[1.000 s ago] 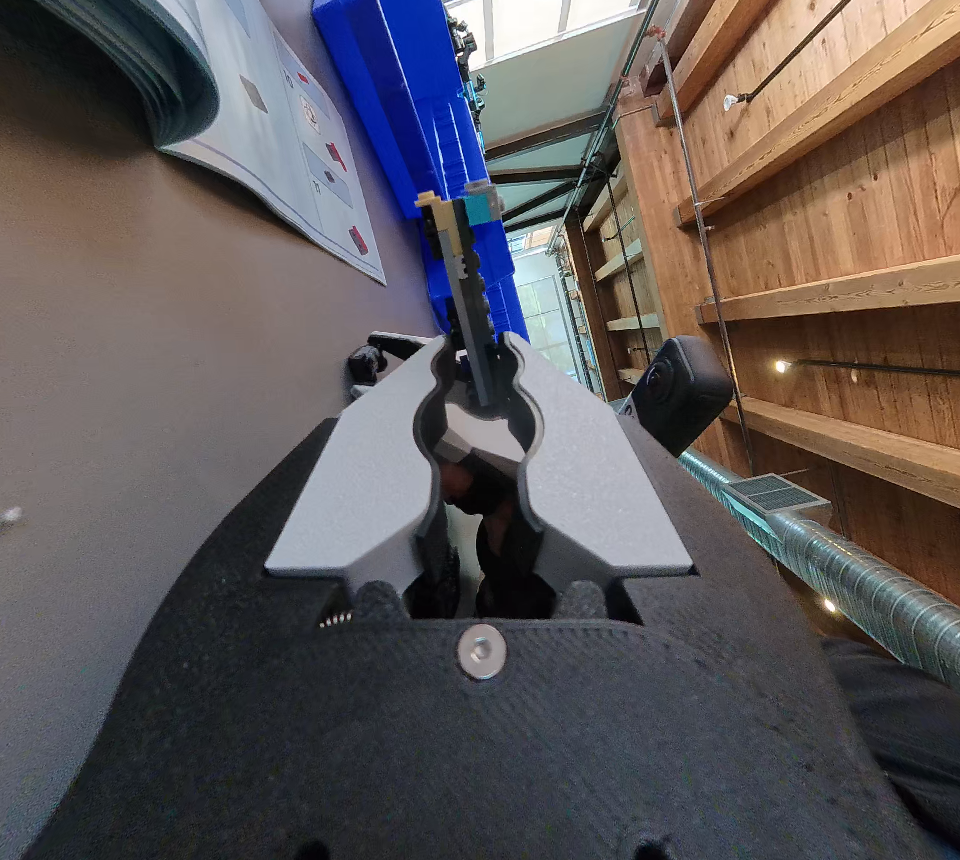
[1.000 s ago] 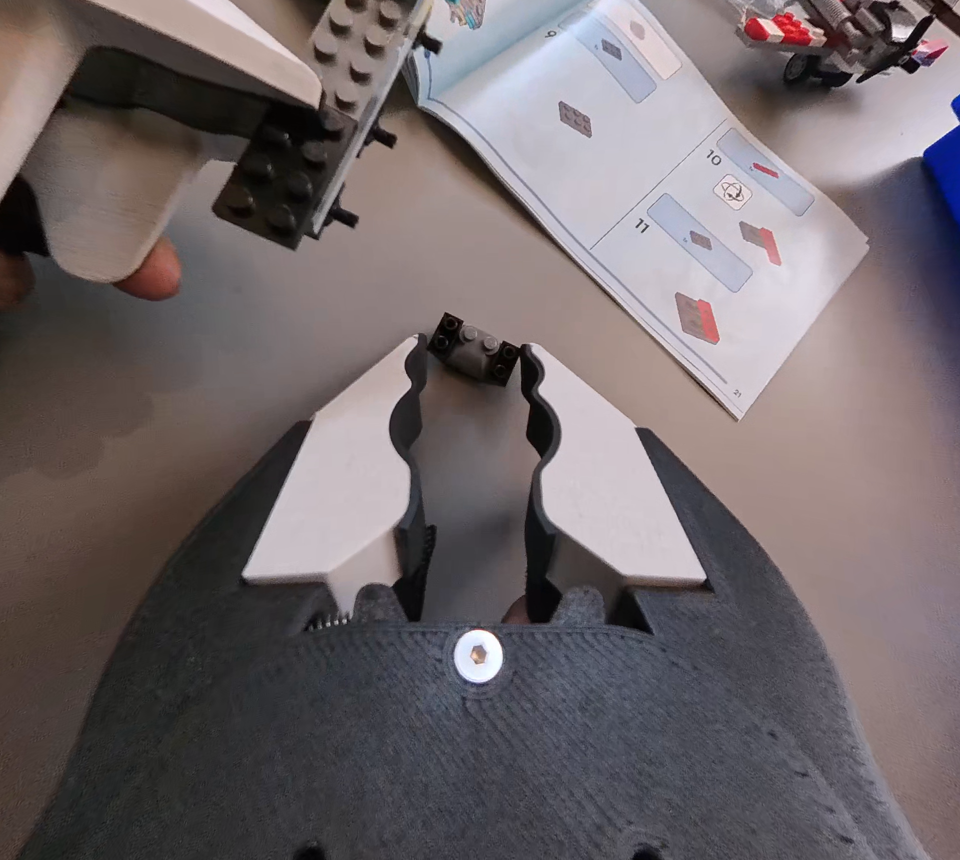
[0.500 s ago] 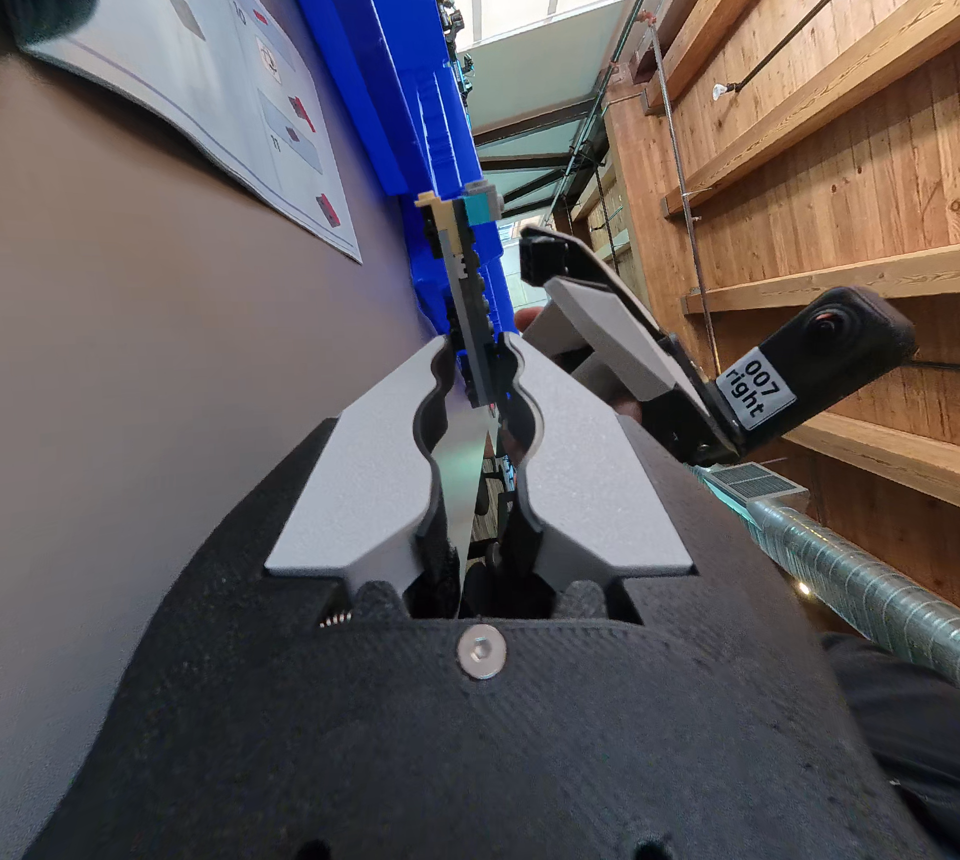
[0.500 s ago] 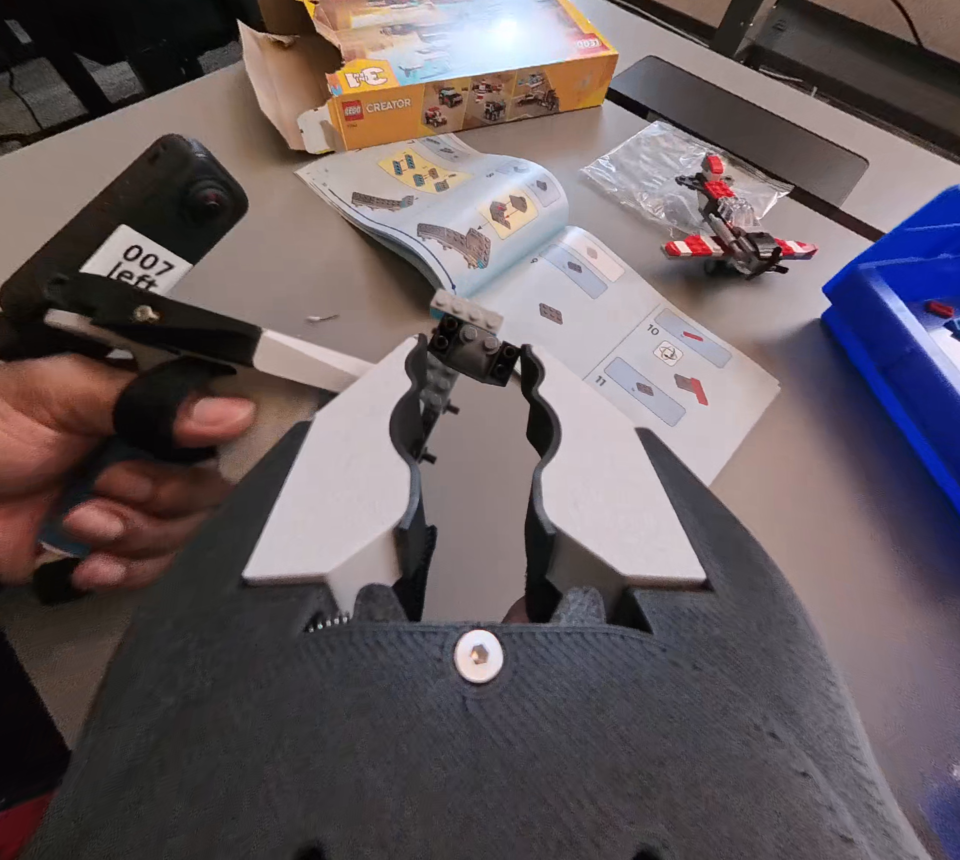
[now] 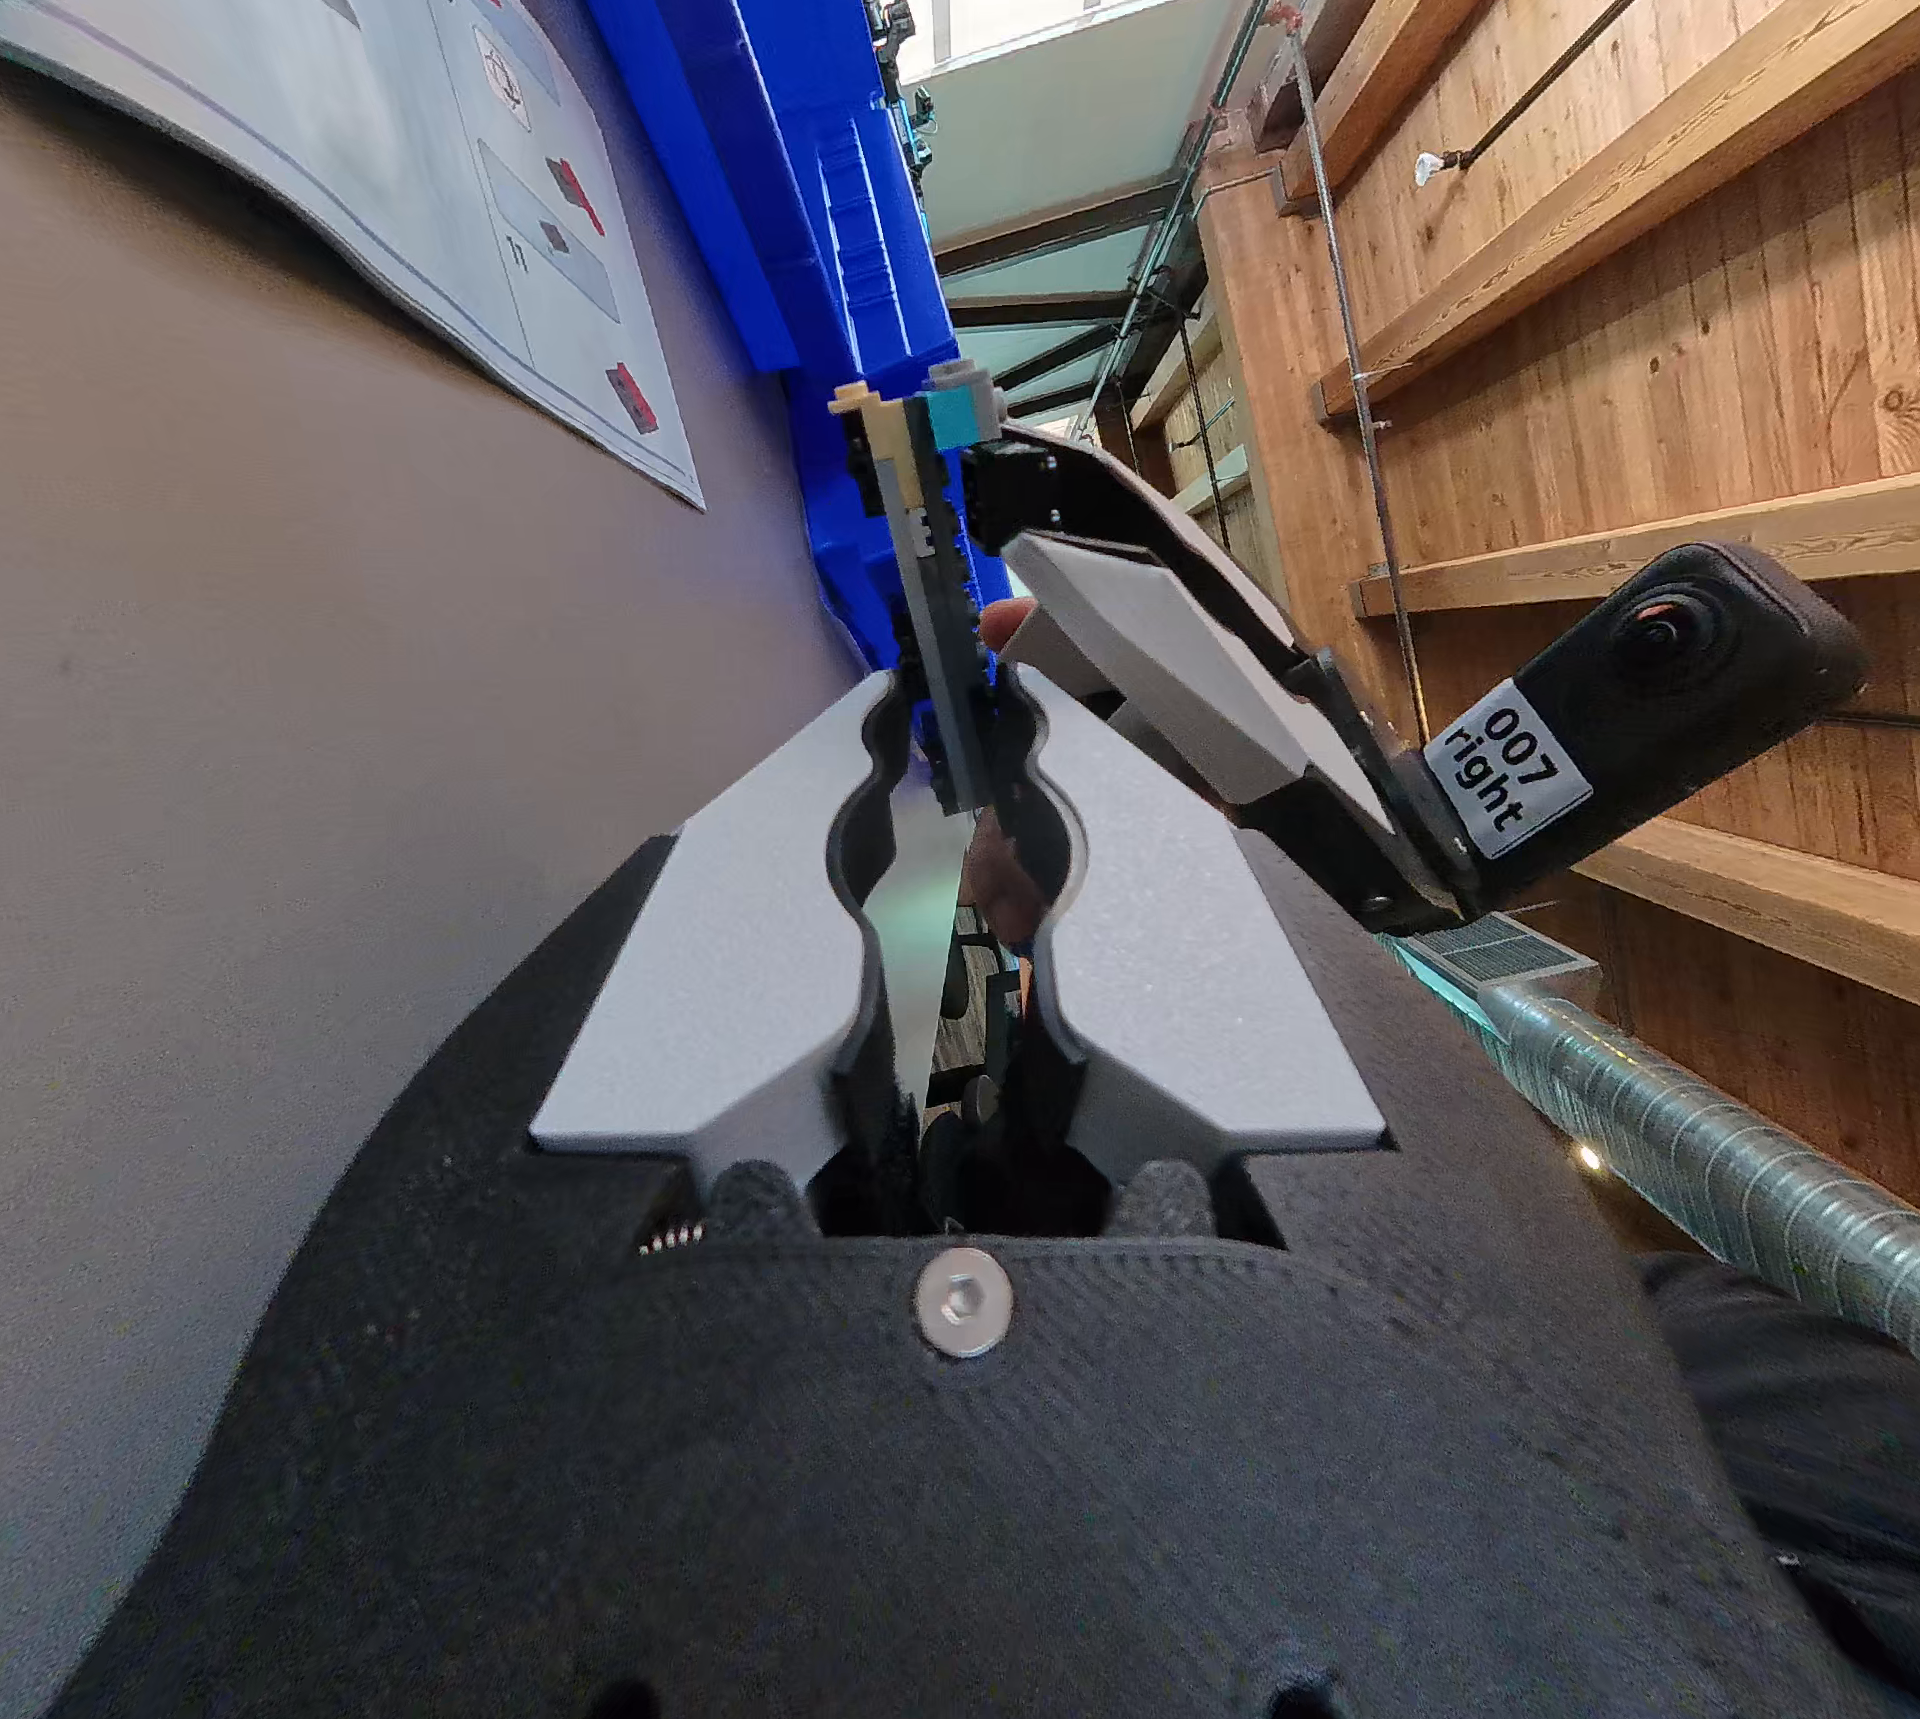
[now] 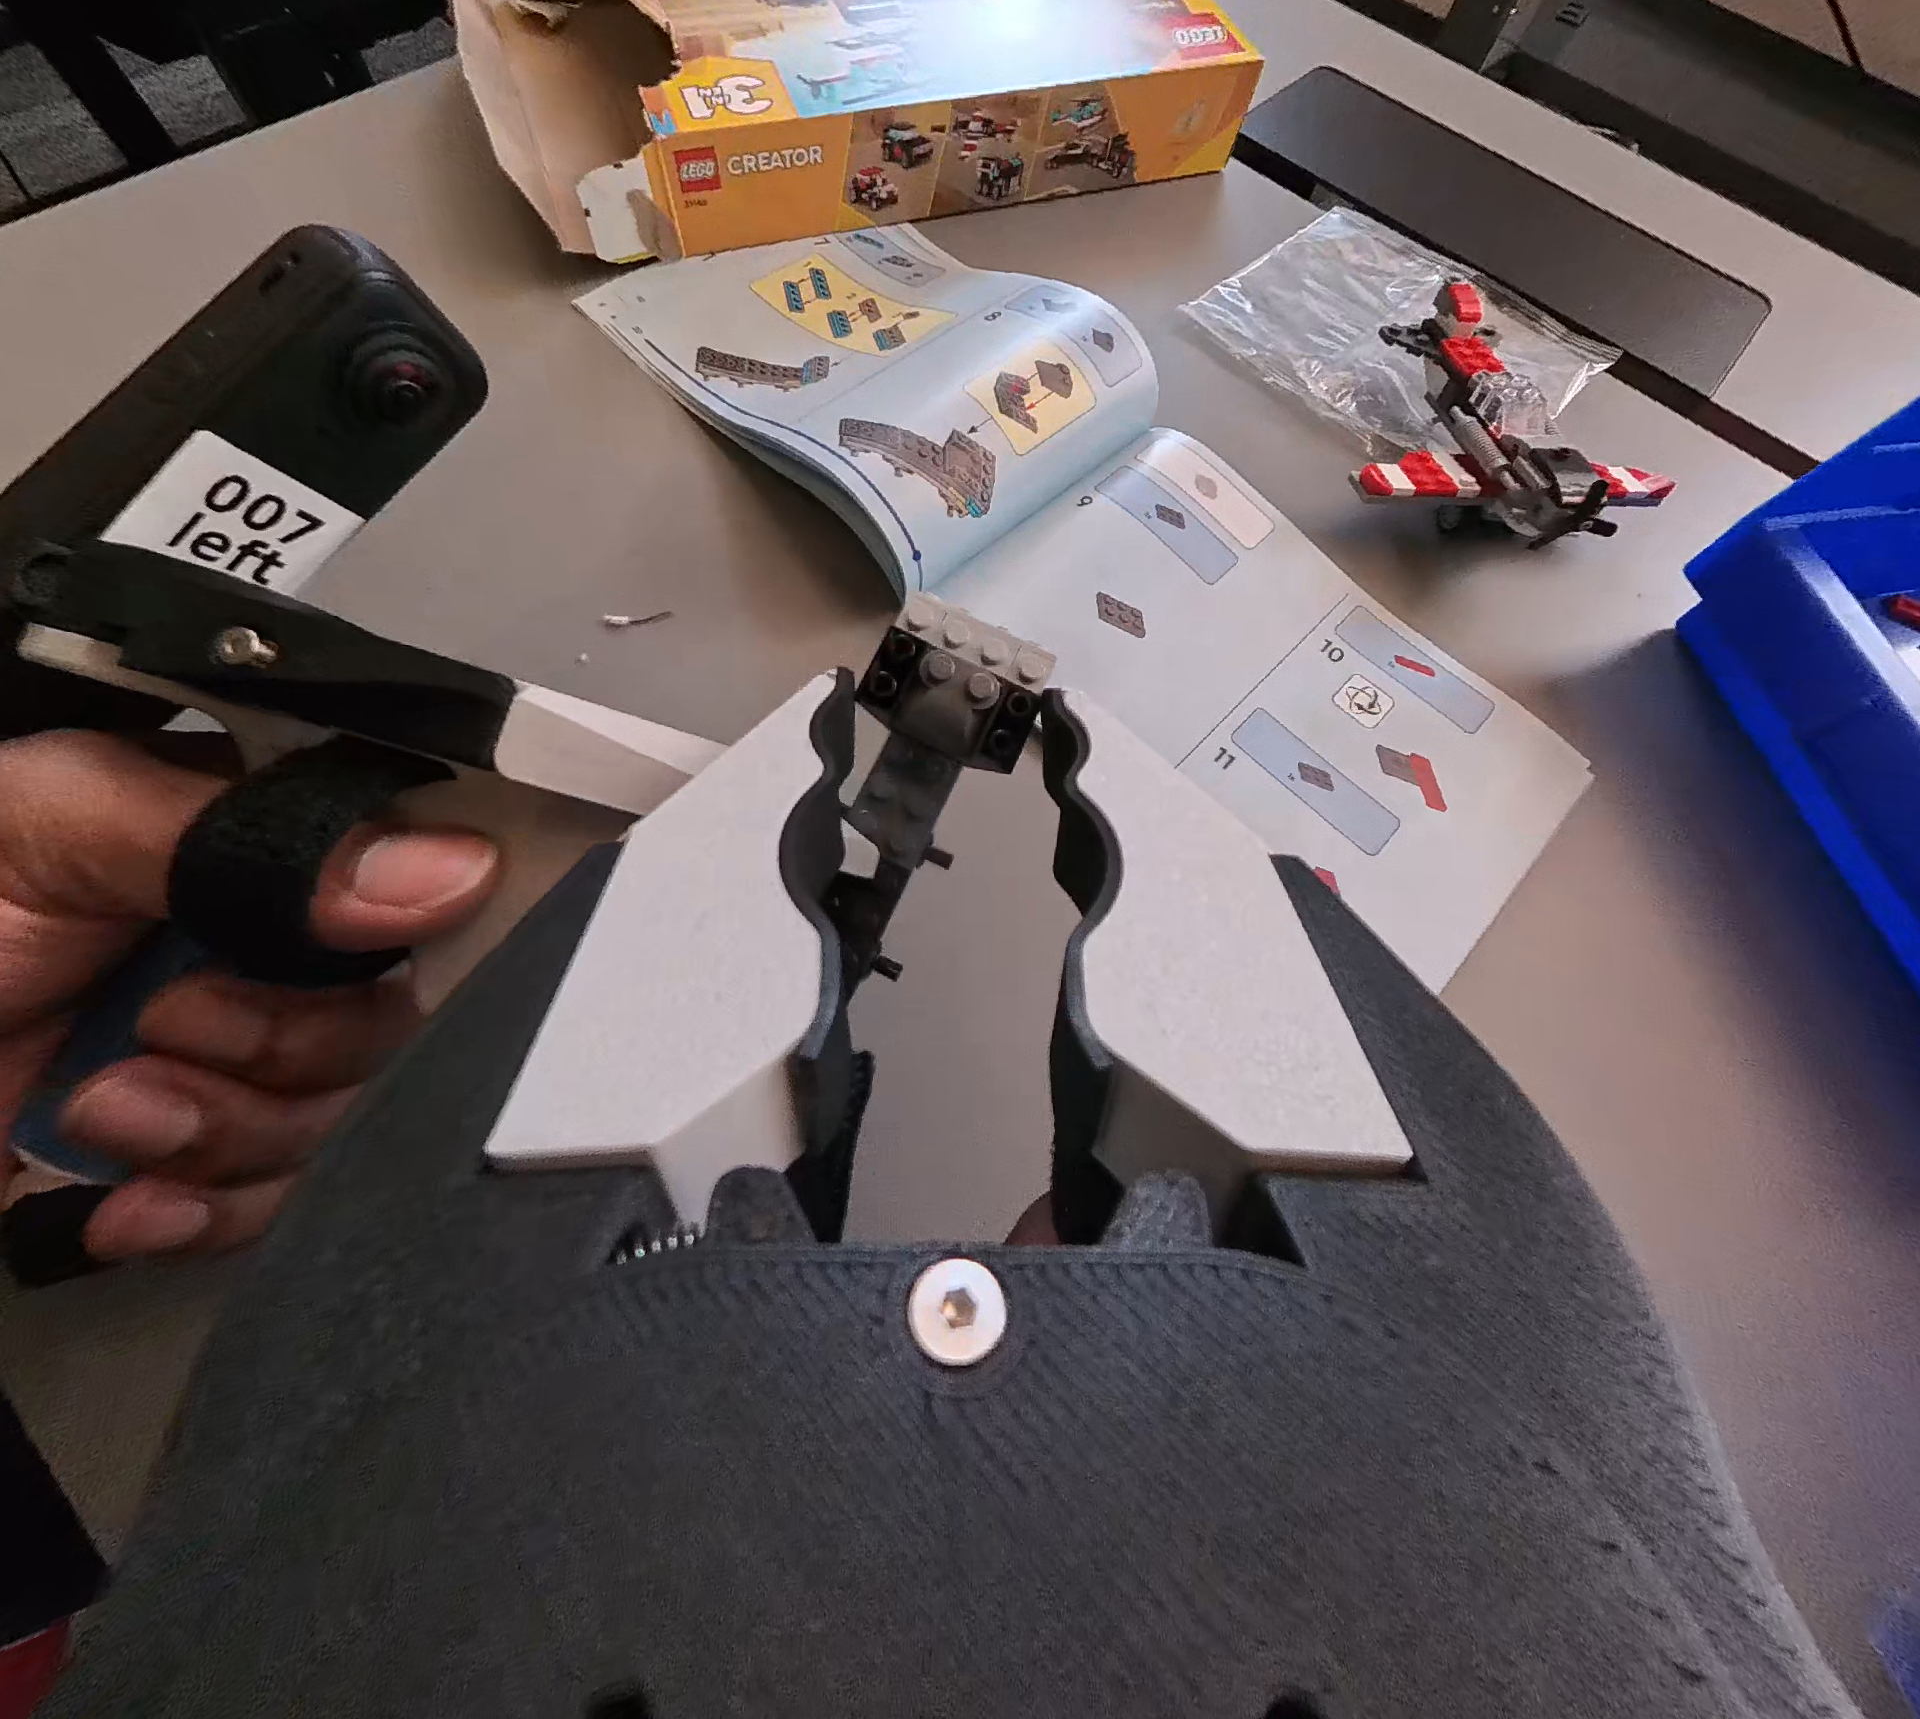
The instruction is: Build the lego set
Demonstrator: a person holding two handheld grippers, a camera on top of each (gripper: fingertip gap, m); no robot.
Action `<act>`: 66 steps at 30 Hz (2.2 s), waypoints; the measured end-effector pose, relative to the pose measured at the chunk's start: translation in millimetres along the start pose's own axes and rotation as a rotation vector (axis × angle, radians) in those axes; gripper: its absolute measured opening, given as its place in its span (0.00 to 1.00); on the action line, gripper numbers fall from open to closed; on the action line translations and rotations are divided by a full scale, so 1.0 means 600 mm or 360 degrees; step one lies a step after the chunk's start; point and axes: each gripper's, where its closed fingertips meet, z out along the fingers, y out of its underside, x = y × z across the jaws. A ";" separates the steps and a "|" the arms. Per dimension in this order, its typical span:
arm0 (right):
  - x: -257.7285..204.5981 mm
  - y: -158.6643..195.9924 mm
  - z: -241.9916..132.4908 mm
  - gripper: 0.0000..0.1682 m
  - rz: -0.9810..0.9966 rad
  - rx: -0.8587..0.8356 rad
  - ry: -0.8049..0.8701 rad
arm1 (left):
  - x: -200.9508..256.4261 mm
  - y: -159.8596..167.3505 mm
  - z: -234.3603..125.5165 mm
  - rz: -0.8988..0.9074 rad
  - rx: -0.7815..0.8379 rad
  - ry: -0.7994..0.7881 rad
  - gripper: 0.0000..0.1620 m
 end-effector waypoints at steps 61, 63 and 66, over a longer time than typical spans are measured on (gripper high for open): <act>0.036 0.006 -0.027 0.27 0.0508 0.0246 -0.0287 | 0.020 0.018 0.008 0.0061 -0.0080 0.0082 0.10; 0.035 0.002 -0.031 0.27 0.0517 0.0263 -0.0298 | 0.021 0.017 0.008 0.0062 -0.0079 0.0086 0.10; 0.033 -0.001 -0.038 0.27 0.0565 0.0293 -0.0338 | 0.024 0.016 0.008 0.0074 -0.0074 0.0098 0.10</act>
